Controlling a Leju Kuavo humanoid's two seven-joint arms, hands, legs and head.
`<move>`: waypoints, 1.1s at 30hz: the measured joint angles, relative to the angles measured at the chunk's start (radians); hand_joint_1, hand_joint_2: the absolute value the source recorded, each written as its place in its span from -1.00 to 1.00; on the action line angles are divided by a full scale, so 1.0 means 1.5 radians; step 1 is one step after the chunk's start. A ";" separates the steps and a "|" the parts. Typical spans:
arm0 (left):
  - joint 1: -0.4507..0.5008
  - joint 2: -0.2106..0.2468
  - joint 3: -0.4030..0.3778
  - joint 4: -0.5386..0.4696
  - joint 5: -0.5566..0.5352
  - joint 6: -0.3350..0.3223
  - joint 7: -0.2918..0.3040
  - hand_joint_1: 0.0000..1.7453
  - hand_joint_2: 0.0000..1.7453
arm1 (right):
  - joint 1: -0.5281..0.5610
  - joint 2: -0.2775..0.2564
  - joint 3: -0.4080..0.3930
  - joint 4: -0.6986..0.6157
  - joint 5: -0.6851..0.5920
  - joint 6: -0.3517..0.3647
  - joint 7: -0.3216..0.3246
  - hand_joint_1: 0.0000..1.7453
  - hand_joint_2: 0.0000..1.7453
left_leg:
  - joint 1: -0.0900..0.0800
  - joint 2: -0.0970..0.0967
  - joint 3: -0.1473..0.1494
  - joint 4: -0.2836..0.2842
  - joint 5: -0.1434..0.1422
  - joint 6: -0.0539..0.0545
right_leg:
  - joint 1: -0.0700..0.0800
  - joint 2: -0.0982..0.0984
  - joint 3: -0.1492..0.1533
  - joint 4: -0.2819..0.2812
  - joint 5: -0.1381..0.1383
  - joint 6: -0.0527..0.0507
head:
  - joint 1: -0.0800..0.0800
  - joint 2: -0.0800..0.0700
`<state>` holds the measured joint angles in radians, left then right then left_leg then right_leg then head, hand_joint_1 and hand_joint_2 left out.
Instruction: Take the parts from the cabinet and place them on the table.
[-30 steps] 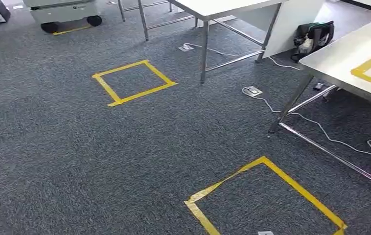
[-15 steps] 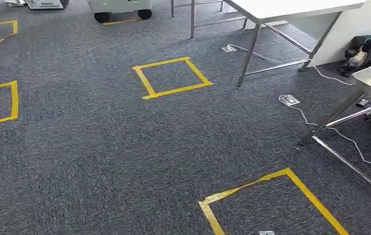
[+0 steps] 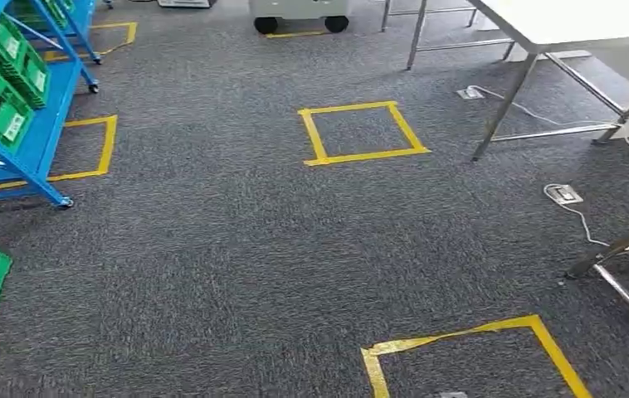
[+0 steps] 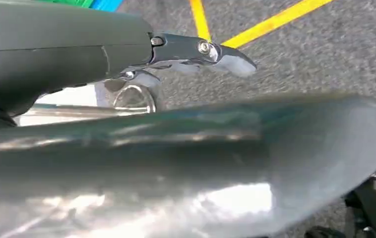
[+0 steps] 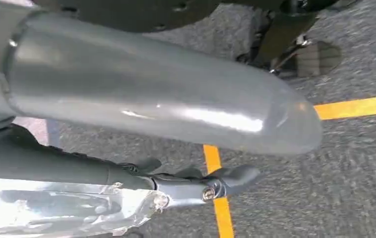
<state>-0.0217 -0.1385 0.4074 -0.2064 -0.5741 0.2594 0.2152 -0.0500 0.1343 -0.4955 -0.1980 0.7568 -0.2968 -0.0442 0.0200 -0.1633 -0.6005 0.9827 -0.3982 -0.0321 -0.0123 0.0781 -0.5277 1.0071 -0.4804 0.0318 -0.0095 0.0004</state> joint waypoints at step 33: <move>0.001 -0.001 0.000 0.002 -0.001 -0.002 0.001 -1.00 -1.00 | -0.002 0.002 -0.001 0.000 0.001 -0.001 -0.001 -1.00 -1.00 | -0.008 0.079 -0.017 0.042 -0.037 0.002 | 0.002 -0.033 0.004 -0.009 0.007 -0.013 | -0.002 0.000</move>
<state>-0.0197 -0.1392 0.4070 -0.2041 -0.5760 0.2563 0.2159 -0.0531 0.1373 -0.4971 -0.1980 0.7580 -0.2983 -0.0454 0.0078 -0.0454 -0.6255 1.0449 -0.4537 -0.0286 -0.0090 0.0285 -0.5218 0.9931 -0.4703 0.0120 -0.0122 0.0004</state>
